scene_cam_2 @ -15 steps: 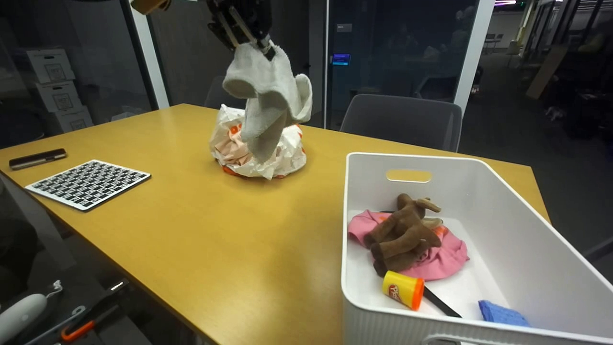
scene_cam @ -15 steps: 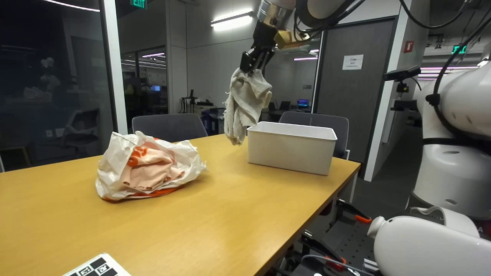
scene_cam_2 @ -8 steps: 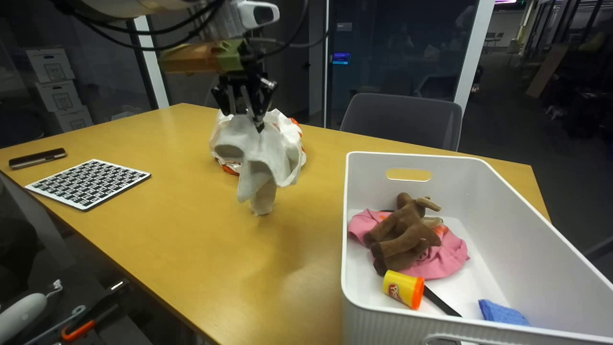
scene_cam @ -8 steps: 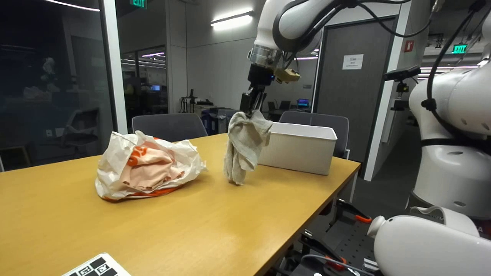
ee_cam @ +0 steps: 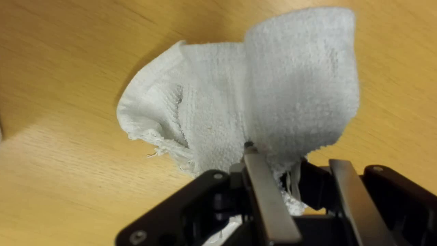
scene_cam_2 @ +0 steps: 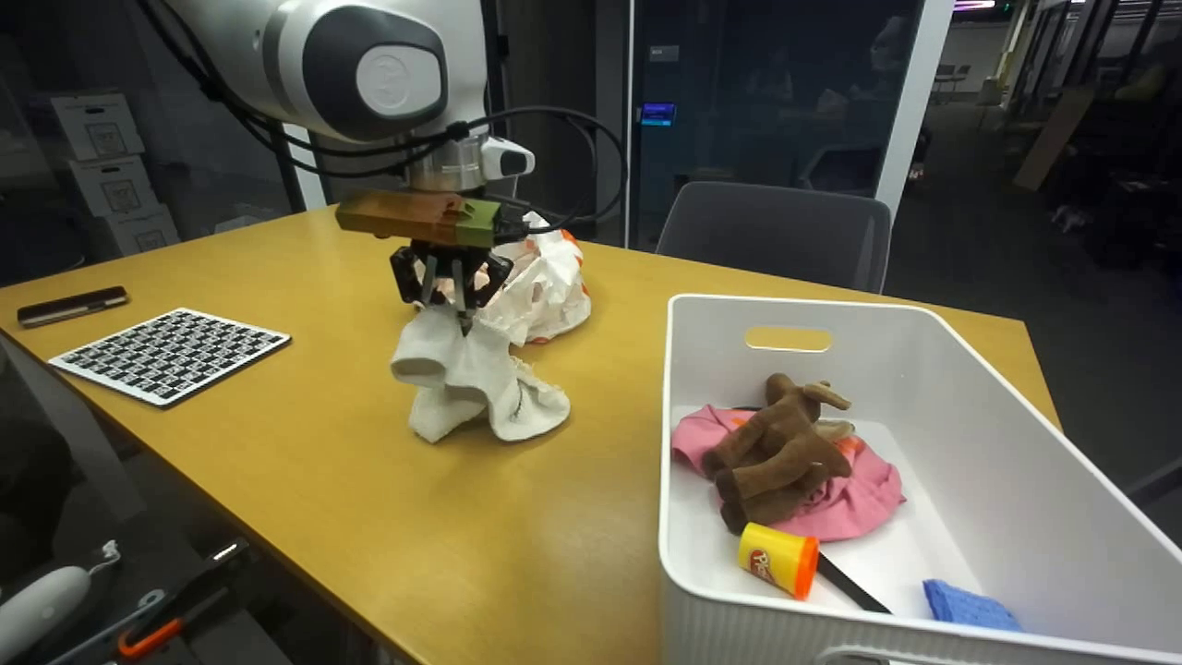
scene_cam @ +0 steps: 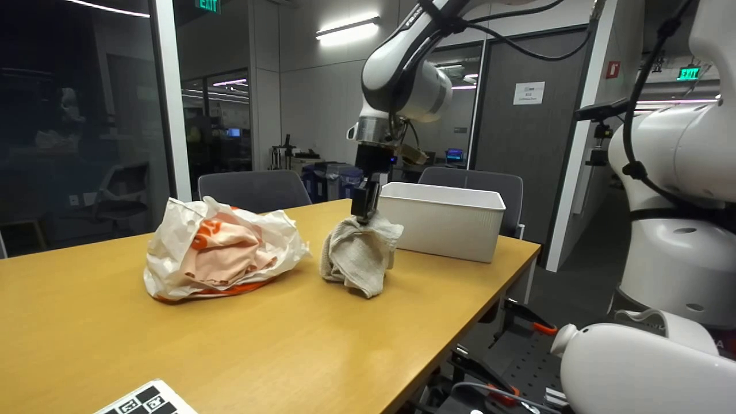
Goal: Pick up the light pink shirt and white towel from the basket and put it on the table then pick up the pink shirt and white towel from the table and put them in the plastic bag one by one
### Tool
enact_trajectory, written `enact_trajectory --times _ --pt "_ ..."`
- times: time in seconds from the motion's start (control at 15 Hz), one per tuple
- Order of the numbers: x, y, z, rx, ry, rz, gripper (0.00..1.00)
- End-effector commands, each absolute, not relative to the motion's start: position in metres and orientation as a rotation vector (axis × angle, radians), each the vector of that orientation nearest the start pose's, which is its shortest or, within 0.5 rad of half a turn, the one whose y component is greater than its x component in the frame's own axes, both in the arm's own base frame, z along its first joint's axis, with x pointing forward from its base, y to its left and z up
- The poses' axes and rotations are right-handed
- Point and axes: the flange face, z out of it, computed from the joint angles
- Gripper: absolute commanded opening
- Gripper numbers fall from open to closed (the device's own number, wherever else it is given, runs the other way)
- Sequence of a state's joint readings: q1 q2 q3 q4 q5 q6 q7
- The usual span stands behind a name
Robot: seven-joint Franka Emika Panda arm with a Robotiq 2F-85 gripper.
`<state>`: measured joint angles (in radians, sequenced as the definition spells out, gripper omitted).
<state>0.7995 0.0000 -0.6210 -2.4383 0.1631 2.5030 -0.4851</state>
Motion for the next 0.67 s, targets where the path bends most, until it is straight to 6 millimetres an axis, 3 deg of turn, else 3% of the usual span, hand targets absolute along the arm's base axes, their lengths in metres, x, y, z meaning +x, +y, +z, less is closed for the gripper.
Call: enact_trajectory --times 0.0,0.27,0.33,0.47,0.6 --pt "0.516 0.094 0.268 -2.998 -0.89 -0.188 0.05" --pt "0.542 0.09 0.234 -3.035 -0.93 -0.213 0.05" --pt "0.545 0.089 0.23 -3.04 -0.955 -0.201 0.38" --pt "0.552 0.084 0.226 -3.041 -0.965 -0.168 0.44" --pt "0.554 0.085 0.228 -3.006 -0.949 -0.136 0.6"
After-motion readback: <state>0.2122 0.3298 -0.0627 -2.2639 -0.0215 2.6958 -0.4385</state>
